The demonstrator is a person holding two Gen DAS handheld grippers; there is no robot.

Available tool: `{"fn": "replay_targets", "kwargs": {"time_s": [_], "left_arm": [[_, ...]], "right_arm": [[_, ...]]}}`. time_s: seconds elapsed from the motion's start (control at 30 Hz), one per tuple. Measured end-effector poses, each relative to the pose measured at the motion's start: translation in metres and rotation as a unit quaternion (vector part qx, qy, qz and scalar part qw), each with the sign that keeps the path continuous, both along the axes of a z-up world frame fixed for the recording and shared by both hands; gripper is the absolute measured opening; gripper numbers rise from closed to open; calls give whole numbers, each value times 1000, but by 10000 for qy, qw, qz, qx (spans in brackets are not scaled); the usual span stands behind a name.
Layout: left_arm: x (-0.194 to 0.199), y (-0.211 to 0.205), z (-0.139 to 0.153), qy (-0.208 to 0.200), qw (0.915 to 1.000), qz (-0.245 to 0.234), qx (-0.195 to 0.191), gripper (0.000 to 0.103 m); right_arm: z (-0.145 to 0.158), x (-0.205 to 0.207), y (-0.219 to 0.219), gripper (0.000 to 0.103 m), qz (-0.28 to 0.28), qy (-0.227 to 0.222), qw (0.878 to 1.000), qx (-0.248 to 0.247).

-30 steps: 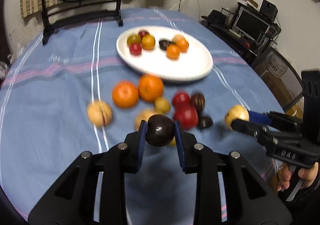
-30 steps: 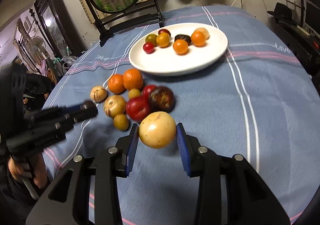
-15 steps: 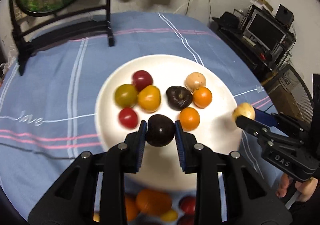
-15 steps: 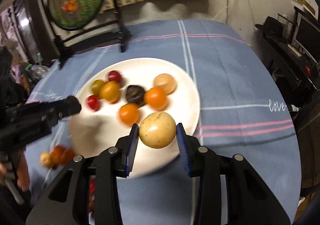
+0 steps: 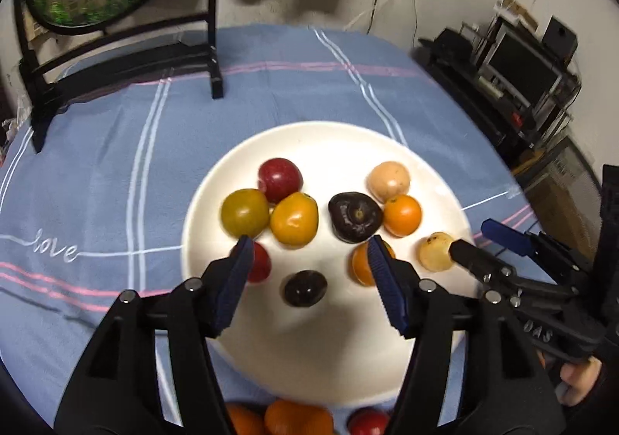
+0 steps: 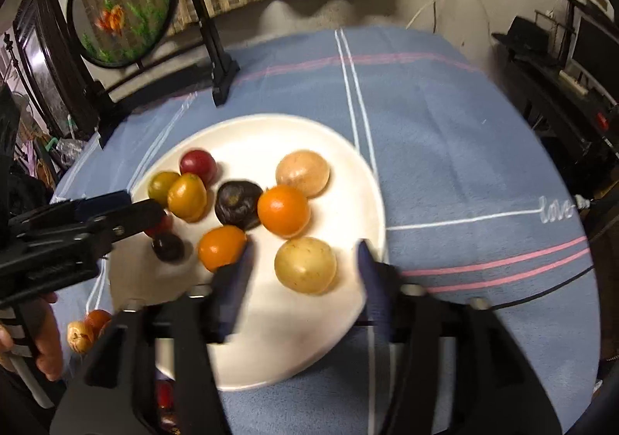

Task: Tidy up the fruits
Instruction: 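Carry the pepino and dark plum onto the white plate and open both tools, then grasp the dark purple plum with the right tool while the left tool grasps a striped pepino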

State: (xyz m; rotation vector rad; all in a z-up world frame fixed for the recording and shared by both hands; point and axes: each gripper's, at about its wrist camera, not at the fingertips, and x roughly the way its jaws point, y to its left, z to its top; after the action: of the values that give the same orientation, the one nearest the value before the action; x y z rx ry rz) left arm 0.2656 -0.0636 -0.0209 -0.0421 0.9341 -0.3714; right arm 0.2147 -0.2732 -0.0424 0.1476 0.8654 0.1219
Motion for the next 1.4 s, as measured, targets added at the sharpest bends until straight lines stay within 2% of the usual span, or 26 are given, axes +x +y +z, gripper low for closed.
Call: {"fn": "replay_targets", "kwargs": {"time_s": [0.17, 0.27, 0.4, 0.53, 0.67, 0.97, 1.07, 1.2, 1.23, 1.33, 1.4], "left_arm": [[-57, 37, 26, -255, 9995, 95, -179, 70], [-97, 57, 28, -453, 9986, 223, -138, 74], [-156, 81, 12, -657, 9970, 404, 46, 75], [-193, 101, -11, -517, 9972, 543, 19, 76], [-206, 112, -27, -237, 9983, 533, -53, 76], [-219, 130, -28, -236, 9972, 696, -133, 77], [-218, 129, -28, -193, 9973, 694, -154, 77], [-219, 122, -29, -189, 9980, 583, -117, 77], [-219, 121, -29, -189, 9981, 587, -73, 77], [-210, 123, -31, -230, 9976, 639, 146, 77], [-198, 124, -36, -180, 9974, 622, 316, 77]], "right_arm": [[29, -49, 7, 62, 205, -250, 9995, -6], [29, -89, 18, 62, 468, -199, 9987, 92], [16, -140, 35, 62, 692, -92, 9973, 207], [-5, -174, 58, 62, 878, 138, 9955, 323], [-25, -180, 89, 62, 1311, 465, 9902, 111], [-37, -175, 95, 61, 1105, 175, 9930, -375], [-43, -169, 95, 48, 1227, 304, 9918, -209], [-54, -158, 100, 41, 1204, 405, 9915, -292], [-54, -156, 98, 32, 1159, 397, 9919, -323], [-50, -158, 91, 30, 1158, 442, 9923, -32], [-48, -162, 87, 30, 1117, 449, 9927, -3]]}}
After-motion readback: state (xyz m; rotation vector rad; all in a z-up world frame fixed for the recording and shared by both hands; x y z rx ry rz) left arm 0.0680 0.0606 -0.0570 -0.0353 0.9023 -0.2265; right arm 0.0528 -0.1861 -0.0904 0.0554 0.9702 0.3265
